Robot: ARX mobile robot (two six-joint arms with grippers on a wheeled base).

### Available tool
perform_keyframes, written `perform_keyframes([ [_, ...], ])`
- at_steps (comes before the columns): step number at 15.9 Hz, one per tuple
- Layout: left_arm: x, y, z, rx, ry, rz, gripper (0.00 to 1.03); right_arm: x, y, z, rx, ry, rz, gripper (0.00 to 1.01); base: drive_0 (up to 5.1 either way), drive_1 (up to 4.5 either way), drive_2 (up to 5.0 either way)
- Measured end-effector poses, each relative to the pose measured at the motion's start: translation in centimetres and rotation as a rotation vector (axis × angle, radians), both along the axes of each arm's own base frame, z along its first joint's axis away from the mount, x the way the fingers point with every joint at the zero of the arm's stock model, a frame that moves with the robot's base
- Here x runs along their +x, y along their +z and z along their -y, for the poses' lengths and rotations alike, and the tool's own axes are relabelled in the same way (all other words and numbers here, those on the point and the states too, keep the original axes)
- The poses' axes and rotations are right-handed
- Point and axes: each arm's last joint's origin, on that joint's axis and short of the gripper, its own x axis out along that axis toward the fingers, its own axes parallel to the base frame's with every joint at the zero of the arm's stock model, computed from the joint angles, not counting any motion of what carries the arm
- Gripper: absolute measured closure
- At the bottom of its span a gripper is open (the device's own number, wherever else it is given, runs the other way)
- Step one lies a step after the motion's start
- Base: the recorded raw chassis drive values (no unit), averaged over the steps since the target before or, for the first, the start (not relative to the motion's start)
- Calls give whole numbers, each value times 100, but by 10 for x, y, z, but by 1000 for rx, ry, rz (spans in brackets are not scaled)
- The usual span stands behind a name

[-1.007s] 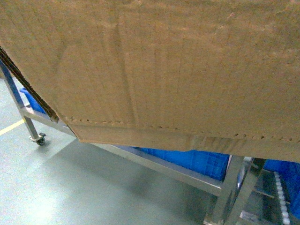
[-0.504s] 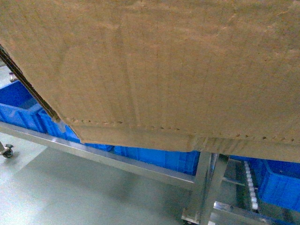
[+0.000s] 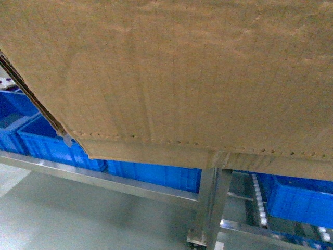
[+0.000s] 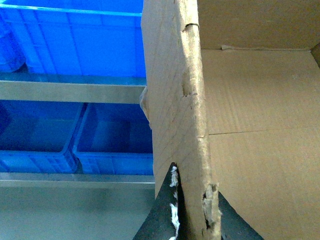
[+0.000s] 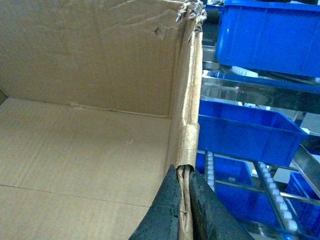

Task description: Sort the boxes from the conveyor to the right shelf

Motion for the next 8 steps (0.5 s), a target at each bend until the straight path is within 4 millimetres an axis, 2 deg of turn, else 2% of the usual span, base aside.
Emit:
perform_keyframes([
  [8,0,0,0,0,0,0,99,0,0,0,0,0,0,99,-152,-152,-152],
])
